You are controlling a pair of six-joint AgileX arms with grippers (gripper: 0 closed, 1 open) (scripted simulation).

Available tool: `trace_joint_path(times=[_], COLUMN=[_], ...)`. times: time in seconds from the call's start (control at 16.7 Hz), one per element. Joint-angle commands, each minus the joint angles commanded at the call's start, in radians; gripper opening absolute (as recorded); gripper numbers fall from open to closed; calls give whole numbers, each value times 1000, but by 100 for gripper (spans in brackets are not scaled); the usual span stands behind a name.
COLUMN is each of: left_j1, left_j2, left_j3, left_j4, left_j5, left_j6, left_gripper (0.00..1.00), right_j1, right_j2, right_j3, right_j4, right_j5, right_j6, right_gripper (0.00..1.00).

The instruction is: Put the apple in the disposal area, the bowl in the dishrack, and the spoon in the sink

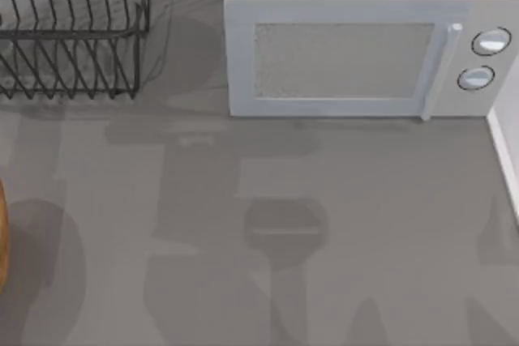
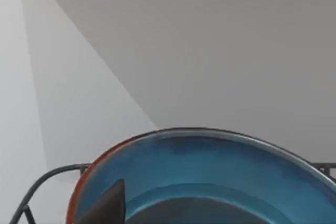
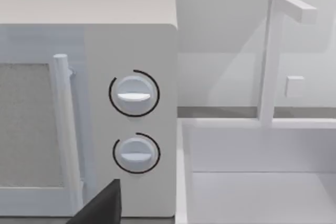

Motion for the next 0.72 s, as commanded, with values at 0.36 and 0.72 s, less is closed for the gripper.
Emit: trace_joint_path(times=[0.36, 0.72], left_j1=[-12, -31], left_j2=[-300, -865], left_j3=[-174, -433], left_j4=[-157, -388], left_j5=[-20, -52], left_j6=[9, -15], left_gripper=[100, 100], right_j1=[0, 0], right_j2=[0, 0], right_j3=[0, 0], right_j4=[0, 0], right_j5=[0, 0], right_j6=[0, 0], right_gripper=[100, 100])
